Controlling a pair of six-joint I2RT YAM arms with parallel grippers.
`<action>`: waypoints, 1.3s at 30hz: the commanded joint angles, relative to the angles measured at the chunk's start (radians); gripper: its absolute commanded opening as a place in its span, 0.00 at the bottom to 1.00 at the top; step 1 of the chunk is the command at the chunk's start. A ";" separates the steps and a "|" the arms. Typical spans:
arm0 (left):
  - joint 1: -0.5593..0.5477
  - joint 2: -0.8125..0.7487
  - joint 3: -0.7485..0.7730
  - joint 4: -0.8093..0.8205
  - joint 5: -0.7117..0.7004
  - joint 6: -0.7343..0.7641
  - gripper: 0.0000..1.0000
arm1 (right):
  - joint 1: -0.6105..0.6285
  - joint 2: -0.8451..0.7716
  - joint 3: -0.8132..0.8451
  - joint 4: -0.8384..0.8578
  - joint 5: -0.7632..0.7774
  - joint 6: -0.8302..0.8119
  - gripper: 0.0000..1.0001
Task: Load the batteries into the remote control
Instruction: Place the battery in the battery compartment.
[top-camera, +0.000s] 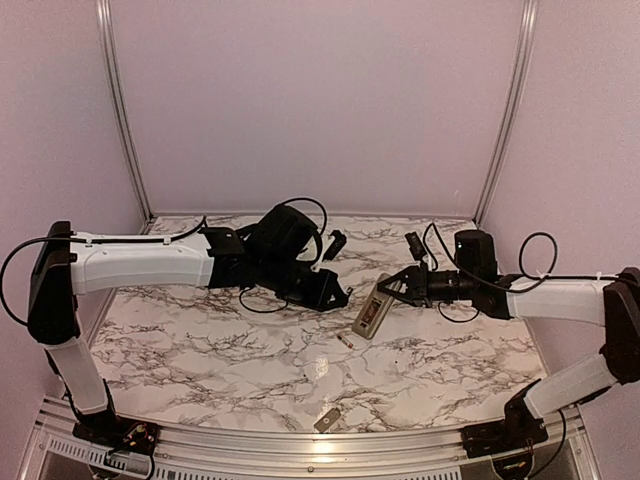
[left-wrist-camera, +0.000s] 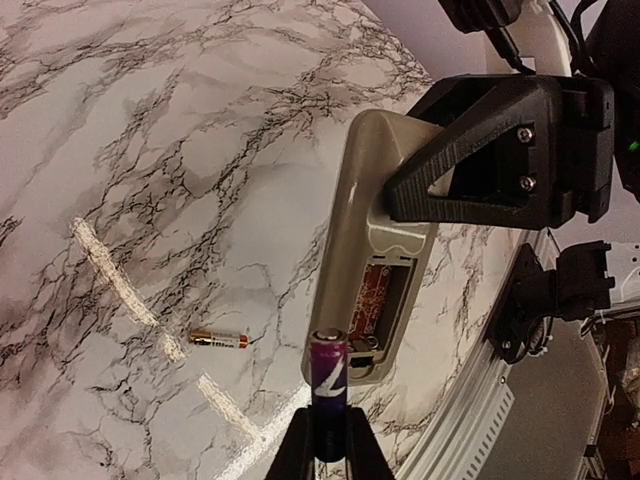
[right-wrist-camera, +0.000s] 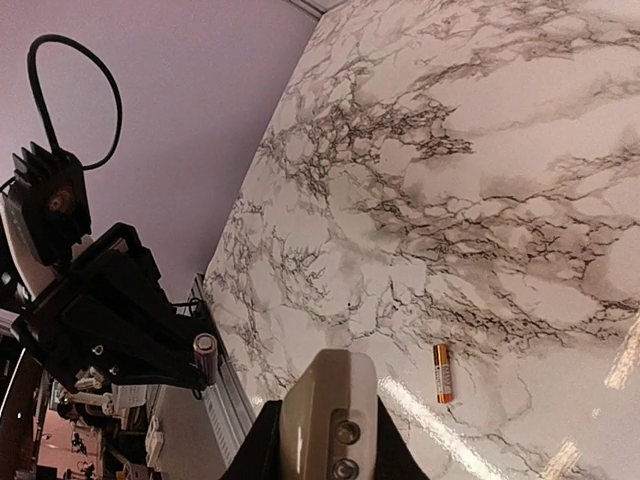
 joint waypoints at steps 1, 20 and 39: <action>-0.011 0.004 -0.003 0.007 0.077 -0.005 0.00 | 0.032 0.020 -0.017 0.067 0.069 0.113 0.00; -0.032 0.076 0.061 -0.219 0.103 0.039 0.00 | 0.124 0.168 -0.044 0.356 0.069 0.309 0.00; -0.029 0.162 0.146 -0.358 -0.029 0.032 0.00 | 0.173 0.246 -0.062 0.549 0.026 0.433 0.00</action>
